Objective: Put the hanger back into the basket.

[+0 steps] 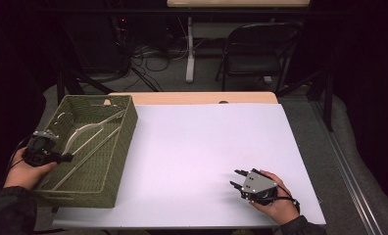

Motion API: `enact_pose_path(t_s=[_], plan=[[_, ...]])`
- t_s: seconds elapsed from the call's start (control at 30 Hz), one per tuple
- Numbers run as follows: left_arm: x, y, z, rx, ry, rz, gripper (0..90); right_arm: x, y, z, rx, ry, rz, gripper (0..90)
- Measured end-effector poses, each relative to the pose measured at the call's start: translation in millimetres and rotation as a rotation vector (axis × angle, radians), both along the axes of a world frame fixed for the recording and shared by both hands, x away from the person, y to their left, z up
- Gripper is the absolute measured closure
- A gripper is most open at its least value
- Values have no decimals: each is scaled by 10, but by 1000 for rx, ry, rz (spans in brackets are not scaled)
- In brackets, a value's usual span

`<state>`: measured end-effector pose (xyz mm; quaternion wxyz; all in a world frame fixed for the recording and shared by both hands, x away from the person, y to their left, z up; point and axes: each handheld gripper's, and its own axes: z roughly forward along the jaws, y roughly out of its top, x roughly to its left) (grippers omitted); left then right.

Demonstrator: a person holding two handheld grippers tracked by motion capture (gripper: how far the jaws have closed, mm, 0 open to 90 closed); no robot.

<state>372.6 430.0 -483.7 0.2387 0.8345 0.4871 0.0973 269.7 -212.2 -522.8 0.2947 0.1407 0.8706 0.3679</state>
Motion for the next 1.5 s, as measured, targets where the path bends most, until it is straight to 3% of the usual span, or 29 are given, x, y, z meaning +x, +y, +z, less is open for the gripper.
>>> enact_pose_path(t_s=[0.23,0.37,0.43,0.5,0.7,1.07,1.1,1.27,1.37,1.5], plan=[[-46,52,71,10,-47,45,772,0,10,1,6,-12,5,595],[-81,82,133,36,-95,101,639,-1,14,2,6,-13,6,594],[-95,88,166,47,-106,119,557,-9,12,18,-13,-6,-1,593],[-105,105,195,59,-107,137,497,-5,19,7,1,-13,-2,591],[-153,170,258,24,-119,161,459,4,23,10,6,-14,5,585],[-209,184,284,9,-87,179,476,4,18,24,0,6,-4,566],[-217,170,297,12,-87,177,476,16,21,13,24,-3,-3,551],[-280,70,426,1,-109,164,459,31,12,19,26,33,-19,527],[-359,-56,538,-15,-149,148,419,41,8,16,45,33,-25,515],[-450,-251,619,-46,-190,93,380,42,-9,42,50,39,-38,486]])
